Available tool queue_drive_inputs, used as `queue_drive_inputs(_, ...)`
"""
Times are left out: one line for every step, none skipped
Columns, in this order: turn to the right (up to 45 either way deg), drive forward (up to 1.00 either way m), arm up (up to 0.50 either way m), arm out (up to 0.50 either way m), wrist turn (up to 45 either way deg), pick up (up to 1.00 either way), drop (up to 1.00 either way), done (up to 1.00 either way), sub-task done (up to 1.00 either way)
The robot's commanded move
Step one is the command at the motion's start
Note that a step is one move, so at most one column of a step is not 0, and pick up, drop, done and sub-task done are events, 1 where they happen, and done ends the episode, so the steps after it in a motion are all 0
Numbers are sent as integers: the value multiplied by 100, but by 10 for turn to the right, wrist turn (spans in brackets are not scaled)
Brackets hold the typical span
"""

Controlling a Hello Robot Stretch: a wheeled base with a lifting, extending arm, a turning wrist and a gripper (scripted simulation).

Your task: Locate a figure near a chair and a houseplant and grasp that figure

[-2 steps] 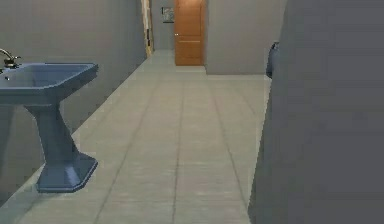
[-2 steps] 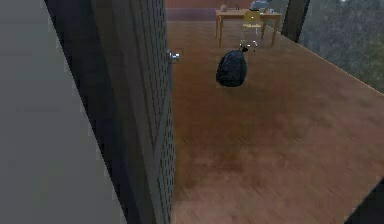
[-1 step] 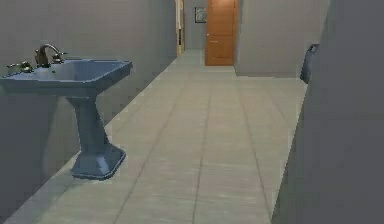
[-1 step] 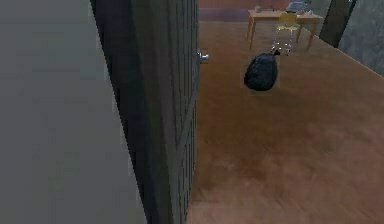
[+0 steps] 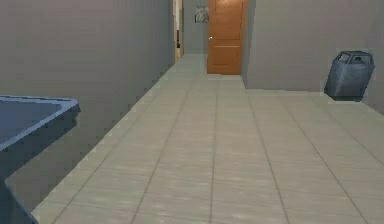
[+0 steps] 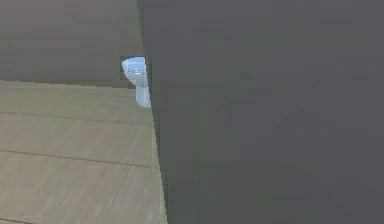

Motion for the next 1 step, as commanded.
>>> queue_drive_inputs(-30, 0, 0, 0, 0, 0, 0, 0, 0)
